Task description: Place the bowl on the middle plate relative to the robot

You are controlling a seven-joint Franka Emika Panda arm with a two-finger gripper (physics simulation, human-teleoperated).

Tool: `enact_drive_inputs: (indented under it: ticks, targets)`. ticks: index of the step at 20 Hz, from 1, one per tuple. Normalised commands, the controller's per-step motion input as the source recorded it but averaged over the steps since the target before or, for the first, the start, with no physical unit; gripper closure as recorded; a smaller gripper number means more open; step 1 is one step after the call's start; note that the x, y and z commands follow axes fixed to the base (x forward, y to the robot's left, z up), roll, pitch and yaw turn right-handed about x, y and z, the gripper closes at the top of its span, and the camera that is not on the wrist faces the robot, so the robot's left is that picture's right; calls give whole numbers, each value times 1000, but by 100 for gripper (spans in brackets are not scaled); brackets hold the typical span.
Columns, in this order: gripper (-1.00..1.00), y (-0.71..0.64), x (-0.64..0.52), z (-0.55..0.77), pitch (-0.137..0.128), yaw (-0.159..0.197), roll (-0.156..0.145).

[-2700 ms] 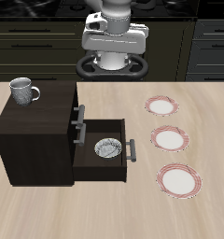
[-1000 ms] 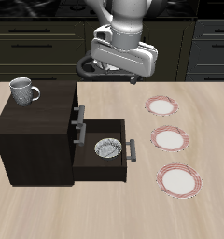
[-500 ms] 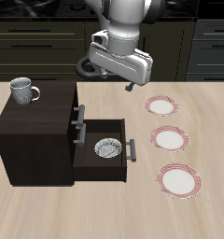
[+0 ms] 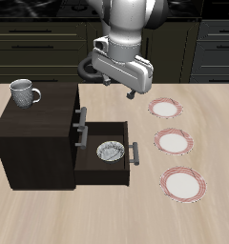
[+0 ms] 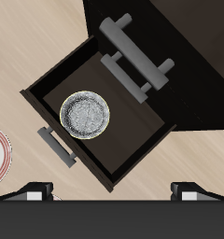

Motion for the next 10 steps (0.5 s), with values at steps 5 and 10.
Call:
enact_drive_inputs:
  ticks: [5,10]
  targets:
    - [-100,-75,155,-127,-6,-64,2]
    - [-100,-96,111,-166,6,-75,-14]
